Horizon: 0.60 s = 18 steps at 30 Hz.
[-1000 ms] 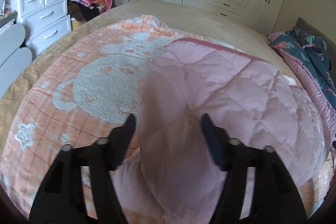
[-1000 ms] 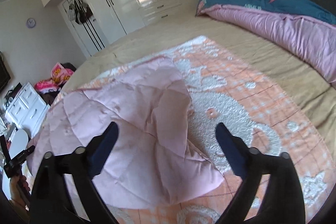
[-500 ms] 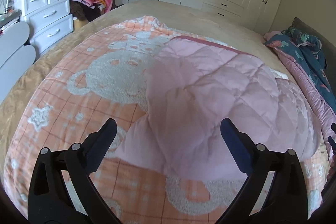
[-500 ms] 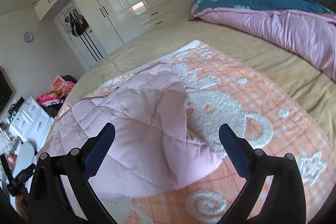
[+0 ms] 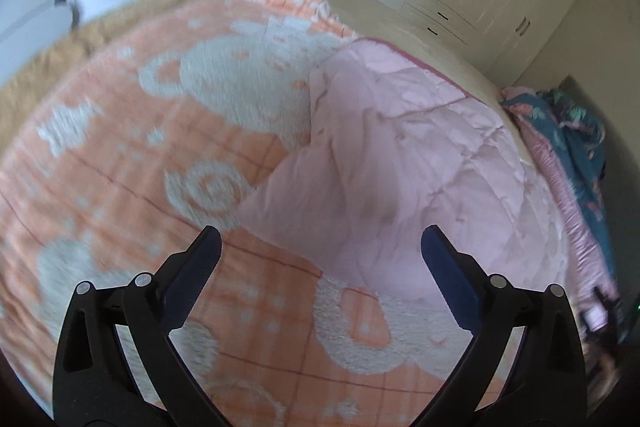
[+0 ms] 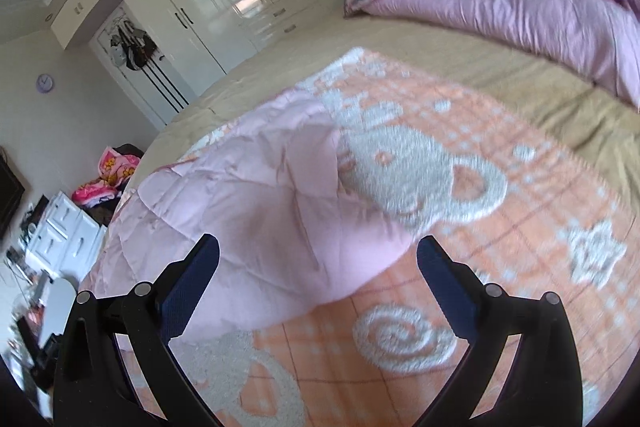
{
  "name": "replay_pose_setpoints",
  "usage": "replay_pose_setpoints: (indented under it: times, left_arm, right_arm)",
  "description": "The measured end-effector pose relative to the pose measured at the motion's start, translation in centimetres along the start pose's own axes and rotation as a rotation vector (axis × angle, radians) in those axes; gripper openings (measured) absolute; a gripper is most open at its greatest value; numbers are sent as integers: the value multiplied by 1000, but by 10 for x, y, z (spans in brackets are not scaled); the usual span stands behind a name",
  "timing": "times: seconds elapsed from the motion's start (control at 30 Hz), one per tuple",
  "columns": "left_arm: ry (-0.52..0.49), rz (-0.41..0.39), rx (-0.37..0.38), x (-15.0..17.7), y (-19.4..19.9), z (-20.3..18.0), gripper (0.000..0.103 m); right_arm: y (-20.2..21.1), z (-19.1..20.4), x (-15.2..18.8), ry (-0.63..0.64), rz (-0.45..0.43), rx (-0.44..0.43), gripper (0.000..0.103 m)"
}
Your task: Fold large clothes
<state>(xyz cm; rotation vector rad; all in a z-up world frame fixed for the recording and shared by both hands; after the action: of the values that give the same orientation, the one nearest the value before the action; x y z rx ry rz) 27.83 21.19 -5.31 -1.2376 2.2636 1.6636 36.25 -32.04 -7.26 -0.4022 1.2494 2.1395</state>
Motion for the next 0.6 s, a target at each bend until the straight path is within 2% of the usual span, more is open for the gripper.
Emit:
replay_pose_setpoints:
  times: [0.13,0.3,0.4,0.6]
  left_arm:
    - [91,42,79,2,-14,9,93]
    - [120,69,124,6,-28,6,93]
    - [162,96,178,10,-42,5,93]
    - [211,86,219,7,-56,2,94]
  right_arm:
    - [-12,-9,2,-42,37,-7,99]
    - [-32,-16,10,-95,106,-44,99]
    - [-44,-14,13,-97,144,-52,99]
    - [-59,-8,13,-86,150,-54,99]
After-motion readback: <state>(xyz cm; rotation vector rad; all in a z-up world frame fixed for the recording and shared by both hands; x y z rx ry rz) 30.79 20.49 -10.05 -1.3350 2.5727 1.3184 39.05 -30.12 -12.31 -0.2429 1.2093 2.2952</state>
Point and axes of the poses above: each gripper's, at about its wrist camera, not at the fingertips, and y roughly against the way its jaws point, z to its left, x to its underside, the point moved 2 cm from there along -y, roughly the way its jaws point, and after that the axes turned 6 degrees about z, right-handed, at the moved point
